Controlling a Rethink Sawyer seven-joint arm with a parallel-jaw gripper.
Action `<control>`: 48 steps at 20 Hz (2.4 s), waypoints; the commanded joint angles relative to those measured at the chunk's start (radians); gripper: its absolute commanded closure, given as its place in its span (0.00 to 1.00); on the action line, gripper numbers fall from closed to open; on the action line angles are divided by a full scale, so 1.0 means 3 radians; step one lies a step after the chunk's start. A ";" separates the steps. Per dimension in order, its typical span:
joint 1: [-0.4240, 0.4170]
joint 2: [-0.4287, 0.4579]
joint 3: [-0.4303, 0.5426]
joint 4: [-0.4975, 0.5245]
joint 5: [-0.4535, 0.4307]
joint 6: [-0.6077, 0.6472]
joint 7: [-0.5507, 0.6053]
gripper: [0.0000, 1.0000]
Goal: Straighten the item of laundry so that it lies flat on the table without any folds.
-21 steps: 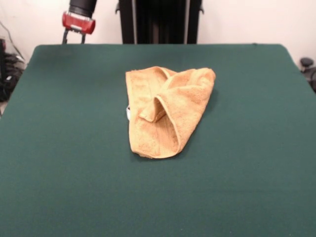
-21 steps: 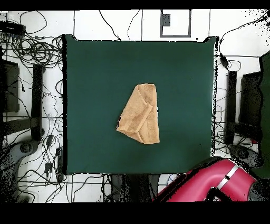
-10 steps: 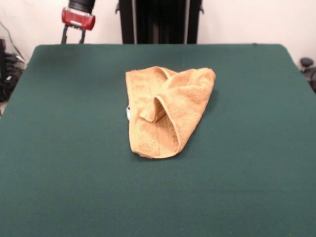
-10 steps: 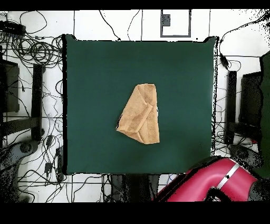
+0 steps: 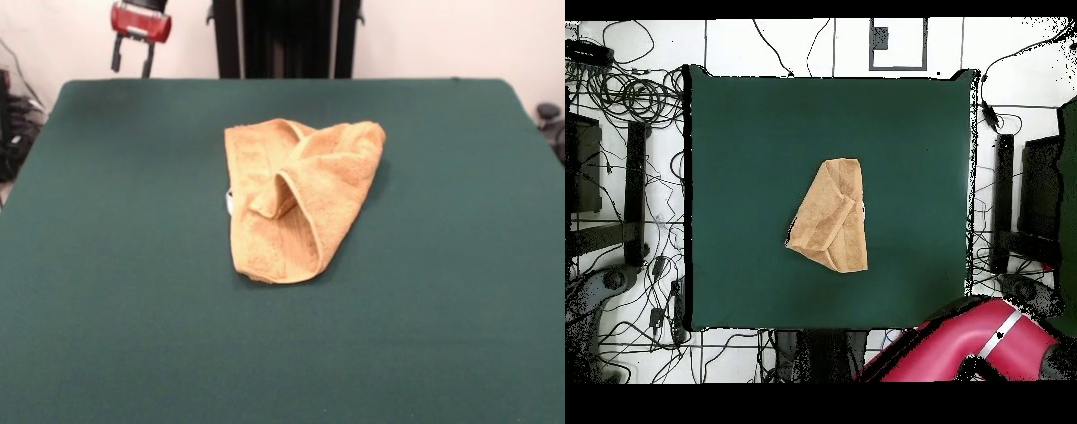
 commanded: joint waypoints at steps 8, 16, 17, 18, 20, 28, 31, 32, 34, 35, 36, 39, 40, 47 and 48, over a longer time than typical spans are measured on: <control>0.0145 0.0198 0.0437 0.0602 -0.0663 0.0572 0.0593 0.00; 0.0217 0.0095 0.0586 0.0862 -0.0505 0.0583 0.0616 0.00; 0.0220 0.0088 0.0589 0.0868 -0.0500 0.0587 0.0613 0.00; 0.0222 0.0080 0.0591 0.0873 -0.0494 0.0591 0.0610 0.00; 0.0233 0.0063 0.0597 0.0879 -0.0486 0.0614 0.0609 0.00; 0.0447 -0.0072 0.0813 0.0973 -0.0127 0.0498 0.0596 0.00; 0.0574 -0.0164 0.0929 0.1019 0.0029 0.0470 0.0647 0.00; 0.0596 -0.0180 0.0963 0.1003 0.0031 0.0496 0.0684 0.00; 0.0659 -0.0207 0.1057 0.0962 0.0096 0.0523 0.0737 0.00; 0.0690 -0.0229 0.1117 0.0952 0.0162 0.0541 0.0770 0.00; 0.0719 -0.0246 0.1141 0.0956 0.0209 0.0547 0.0785 0.00; 0.0821 -0.0386 0.1297 0.0952 0.0316 0.0720 0.0887 0.00; 0.0840 -0.0428 0.1334 0.0957 0.0335 0.0785 0.0916 0.00; 0.0979 -0.0698 0.1742 0.1035 0.0721 0.0961 0.1058 0.00; 0.0991 -0.0710 0.1773 0.1029 0.0756 0.0960 0.1055 0.00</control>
